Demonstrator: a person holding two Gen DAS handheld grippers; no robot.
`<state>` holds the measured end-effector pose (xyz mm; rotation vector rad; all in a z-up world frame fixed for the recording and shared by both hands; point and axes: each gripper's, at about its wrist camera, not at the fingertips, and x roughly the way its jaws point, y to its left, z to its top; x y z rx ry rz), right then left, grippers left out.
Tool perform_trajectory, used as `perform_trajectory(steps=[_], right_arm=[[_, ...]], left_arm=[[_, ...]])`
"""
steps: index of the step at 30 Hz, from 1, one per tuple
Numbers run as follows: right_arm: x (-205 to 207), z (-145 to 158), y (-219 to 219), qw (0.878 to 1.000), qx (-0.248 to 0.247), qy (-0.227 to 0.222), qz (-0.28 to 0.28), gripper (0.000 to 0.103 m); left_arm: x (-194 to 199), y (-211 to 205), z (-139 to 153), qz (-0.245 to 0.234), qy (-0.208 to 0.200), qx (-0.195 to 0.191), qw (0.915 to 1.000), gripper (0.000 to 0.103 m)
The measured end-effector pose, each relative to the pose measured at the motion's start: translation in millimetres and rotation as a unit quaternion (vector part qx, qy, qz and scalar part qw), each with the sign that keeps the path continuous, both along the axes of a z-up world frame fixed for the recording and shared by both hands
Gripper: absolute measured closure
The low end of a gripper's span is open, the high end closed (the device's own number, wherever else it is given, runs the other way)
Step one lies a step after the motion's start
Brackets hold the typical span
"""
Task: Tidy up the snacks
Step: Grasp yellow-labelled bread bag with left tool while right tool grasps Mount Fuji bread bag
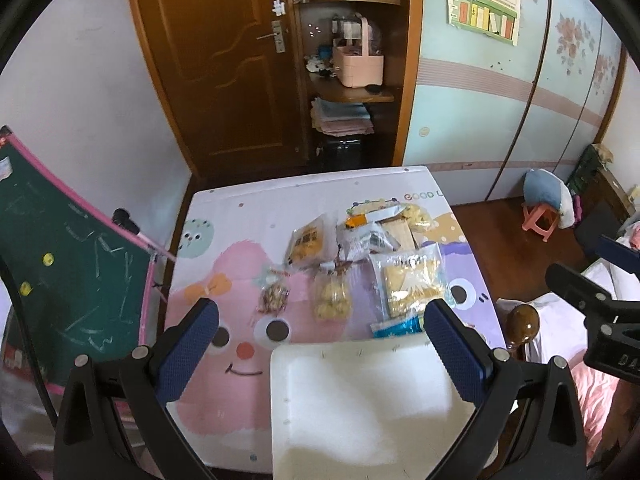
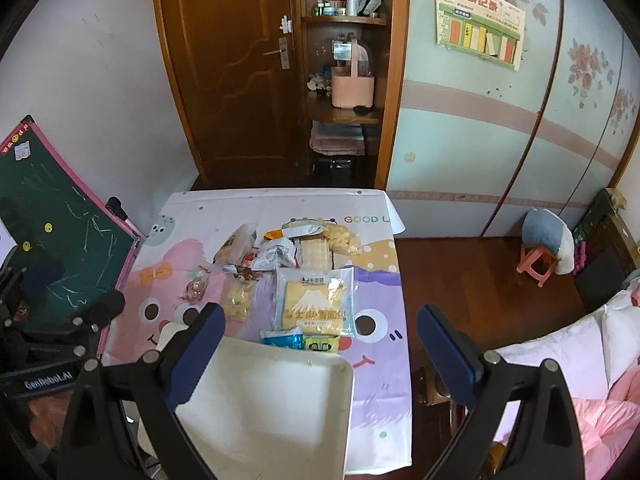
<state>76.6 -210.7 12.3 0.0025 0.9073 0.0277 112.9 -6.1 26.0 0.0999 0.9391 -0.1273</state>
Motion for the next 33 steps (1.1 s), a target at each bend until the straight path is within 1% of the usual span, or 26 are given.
perform_trajectory(steps=[4,6,9,11,12,16,18,19,21,23,26,30,33], right_arm=[[31,-21,-9,1.0,-0.008,0.013,-0.005,0.006],[49,-37,-15,1.0,-0.008,0.029,-0.008,0.006],[75,-67,-21,0.998,0.003,0.058,0.001,0.006],[91,-88,-24,0.997,0.008,0.072,0.006,0.009],[99,-99,-25,0.997,0.007,0.081,0.004,0.01],[130,-139,-28,0.993,0.018,0.115,0.017,0.01],[143,-160,-30,0.991,0.018,0.131,0.025,0.01],[148,-168,-30,0.99,0.018,0.137,0.026,0.01],[160,-193,-33,0.985,0.033,0.164,0.031,0.01],[168,-212,-35,0.981,0.048,0.186,0.033,0.011],[177,-241,-38,0.974,0.069,0.211,0.046,0.011],[186,-263,-40,0.97,0.081,0.221,0.055,0.011],[191,-276,-43,0.968,0.096,0.225,0.056,0.011]], left_arm=[[37,1,-17,0.0,0.02,-0.006,0.9998,0.001],[59,2,-31,-0.001,0.029,-0.006,0.9996,0.001],[102,5,-61,0.011,0.053,0.01,0.9985,0.001],[126,8,-80,0.016,0.066,0.014,0.9976,0.001],[141,9,-92,0.018,0.08,0.018,0.9965,0.001],[183,7,-132,0.017,0.115,0.024,0.9929,0.001],[201,3,-152,0.009,0.13,0.029,0.9911,0.001],[205,3,-160,0.008,0.134,0.031,0.9905,0.001],[221,1,-180,0.008,0.153,0.03,0.9877,0.001],[235,0,-198,0.009,0.18,0.015,0.9835,0.001],[252,-5,-218,0.008,0.197,-0.004,0.9803,0.001],[268,-15,-242,0.009,0.219,0.004,0.9756,0.001],[276,-20,-260,0.012,0.232,0.018,0.9726,0.001]])
